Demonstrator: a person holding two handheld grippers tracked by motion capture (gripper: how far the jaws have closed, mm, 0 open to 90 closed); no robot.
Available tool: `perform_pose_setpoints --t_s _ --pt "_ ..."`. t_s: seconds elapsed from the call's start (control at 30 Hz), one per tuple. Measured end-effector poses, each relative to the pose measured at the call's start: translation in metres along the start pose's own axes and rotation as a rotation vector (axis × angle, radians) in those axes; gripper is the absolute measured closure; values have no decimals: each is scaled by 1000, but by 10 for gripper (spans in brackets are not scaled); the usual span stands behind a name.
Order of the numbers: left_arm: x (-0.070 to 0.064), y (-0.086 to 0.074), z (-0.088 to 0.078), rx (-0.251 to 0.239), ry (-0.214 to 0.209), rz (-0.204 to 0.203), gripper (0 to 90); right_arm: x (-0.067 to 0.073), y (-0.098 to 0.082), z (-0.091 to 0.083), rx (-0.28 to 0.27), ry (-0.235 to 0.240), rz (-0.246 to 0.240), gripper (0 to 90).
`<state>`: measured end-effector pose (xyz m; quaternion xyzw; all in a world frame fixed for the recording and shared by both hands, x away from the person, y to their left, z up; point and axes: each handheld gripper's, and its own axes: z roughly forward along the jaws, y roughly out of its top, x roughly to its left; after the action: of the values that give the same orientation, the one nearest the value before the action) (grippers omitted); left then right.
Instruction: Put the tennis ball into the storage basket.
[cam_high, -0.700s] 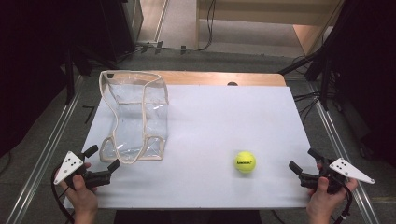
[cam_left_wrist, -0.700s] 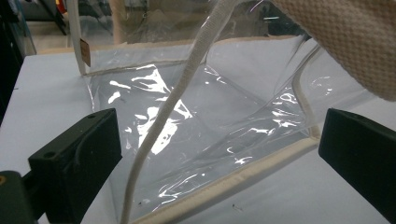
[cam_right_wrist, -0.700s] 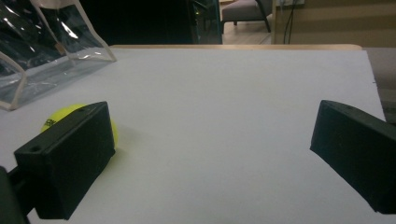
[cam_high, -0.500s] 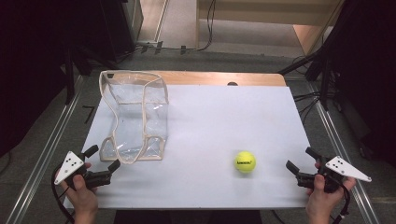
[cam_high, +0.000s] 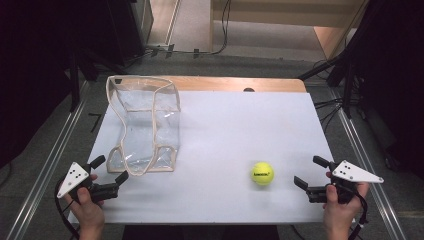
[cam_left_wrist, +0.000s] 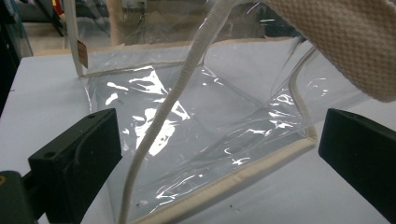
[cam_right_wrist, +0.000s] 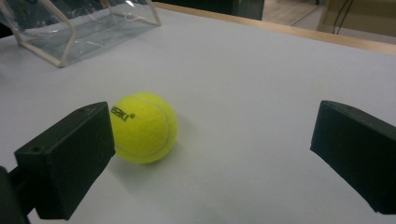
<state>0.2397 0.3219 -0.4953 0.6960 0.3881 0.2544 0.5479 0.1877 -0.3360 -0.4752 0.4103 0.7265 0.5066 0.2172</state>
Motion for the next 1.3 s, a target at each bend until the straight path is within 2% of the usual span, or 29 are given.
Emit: perform_pose_setpoints --t_s 0.13,0.2,0.23,0.27,0.37,0.47,0.5,0.7,0.8,0.97,1.17,1.2,1.3 --pt "0 0 0 2 -1 -1 0 5 9 2 21 10 -9 0" --pt "0 0 0 1 -1 -2 0 8 17 7 60 13 -42 0" --pt "0 0 0 1 -1 -2 0 8 17 7 60 13 -42 0" --pt "0 0 0 0 0 -2 0 10 23 10 84 27 -56 0" --pt "0 0 0 -2 1 -2 0 13 29 14 114 38 -79 0" --pt "0 0 0 -2 3 0 0 14 32 17 134 47 -85 0" --pt "0 0 0 -3 6 1 0 15 35 20 160 62 -97 0" --pt "0 0 0 -4 8 3 0 19 43 29 224 91 -131 0" --pt "-1 0 0 -2 8 8 0 24 48 37 272 109 -166 0" --pt "-1 0 0 0 7 13 0 27 50 45 305 138 -170 0" --pt "-1 0 0 -1 7 17 0 34 52 60 367 164 -200 0" --pt "-1 0 0 -1 8 15 0 36 53 65 394 171 -218 0" --pt "-1 0 0 0 7 15 0 39 55 71 428 171 -230 127"
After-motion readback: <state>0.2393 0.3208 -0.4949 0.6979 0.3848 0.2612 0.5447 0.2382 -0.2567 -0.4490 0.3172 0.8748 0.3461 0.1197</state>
